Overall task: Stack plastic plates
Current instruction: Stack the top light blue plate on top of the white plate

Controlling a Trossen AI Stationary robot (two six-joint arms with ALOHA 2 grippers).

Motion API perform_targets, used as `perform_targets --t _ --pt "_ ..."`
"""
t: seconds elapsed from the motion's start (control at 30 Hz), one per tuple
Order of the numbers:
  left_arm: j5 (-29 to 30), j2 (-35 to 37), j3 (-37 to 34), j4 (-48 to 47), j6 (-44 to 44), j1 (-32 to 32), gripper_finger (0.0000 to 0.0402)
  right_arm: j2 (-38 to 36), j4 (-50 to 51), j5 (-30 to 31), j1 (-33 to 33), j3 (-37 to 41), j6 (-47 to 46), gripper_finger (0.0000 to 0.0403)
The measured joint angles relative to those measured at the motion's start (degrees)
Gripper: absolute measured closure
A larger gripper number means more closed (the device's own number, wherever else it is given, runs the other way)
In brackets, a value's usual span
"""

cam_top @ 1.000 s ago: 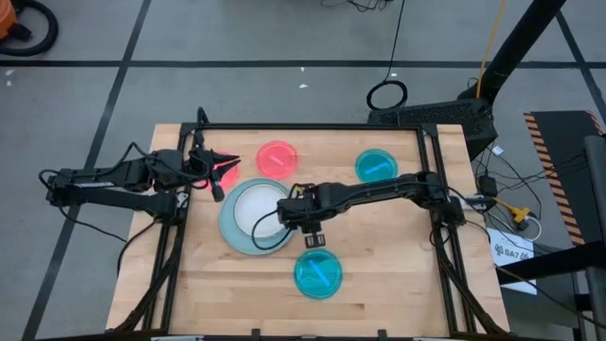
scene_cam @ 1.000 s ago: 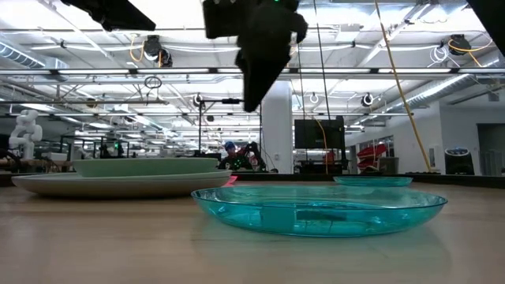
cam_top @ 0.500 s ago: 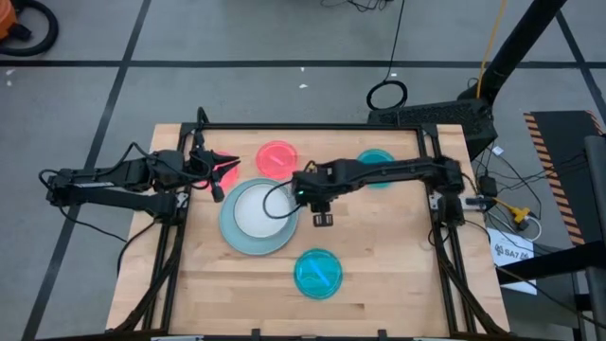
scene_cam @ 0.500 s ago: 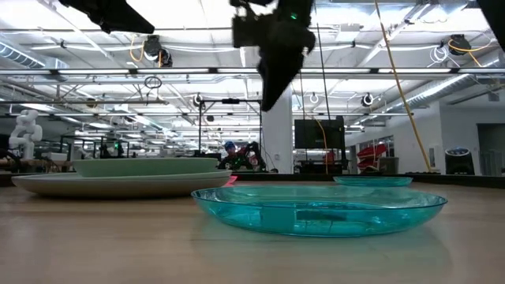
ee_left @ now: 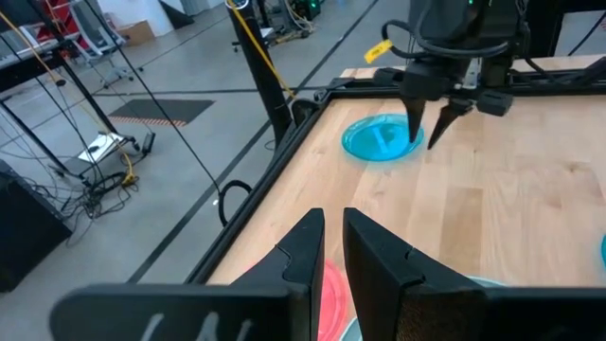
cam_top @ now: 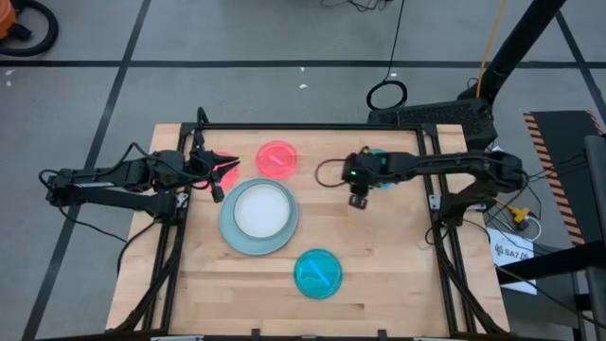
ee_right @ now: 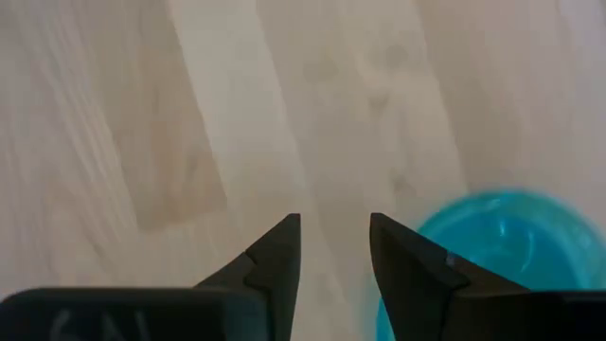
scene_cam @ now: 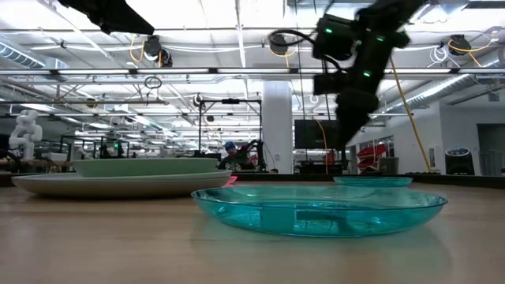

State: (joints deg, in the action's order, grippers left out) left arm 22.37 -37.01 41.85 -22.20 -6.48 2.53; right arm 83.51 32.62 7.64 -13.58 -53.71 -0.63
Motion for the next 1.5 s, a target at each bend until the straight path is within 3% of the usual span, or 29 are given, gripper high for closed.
perform_targets --t 0.1,0.2,0.4,0.97,1.17,1.37,1.5 --pt "0.0 0.0 0.0 0.0 -0.3 0.0 0.0350 -3.9 -4.7 0.2 -1.1 7.0 0.0 0.0282" --pt "0.0 0.0 0.0 0.0 -0.3 0.0 0.0350 -6.8 -8.6 4.1 -1.7 12.4 -0.5 0.0282" --pt "0.0 0.0 0.0 0.1 -0.6 0.0 0.0350 -8.3 -14.8 6.0 -3.0 18.8 -2.1 0.0282" --pt "0.0 0.0 0.0 0.2 -0.9 0.0 0.0350 -8.2 -22.8 5.8 -5.6 25.6 -5.6 0.0286" --pt "0.0 0.0 0.0 0.2 -0.9 0.0 0.0350 -8.2 -25.8 5.8 -5.6 27.5 -5.8 0.0324" --pt "0.0 0.0 0.0 0.2 -0.8 0.0 0.0350 -8.2 -26.9 5.9 -5.6 28.2 -5.6 0.0390" --pt "0.0 0.0 0.0 0.2 -0.8 0.0 0.0350 -8.2 -28.1 6.1 -5.5 28.2 -5.3 0.0395"
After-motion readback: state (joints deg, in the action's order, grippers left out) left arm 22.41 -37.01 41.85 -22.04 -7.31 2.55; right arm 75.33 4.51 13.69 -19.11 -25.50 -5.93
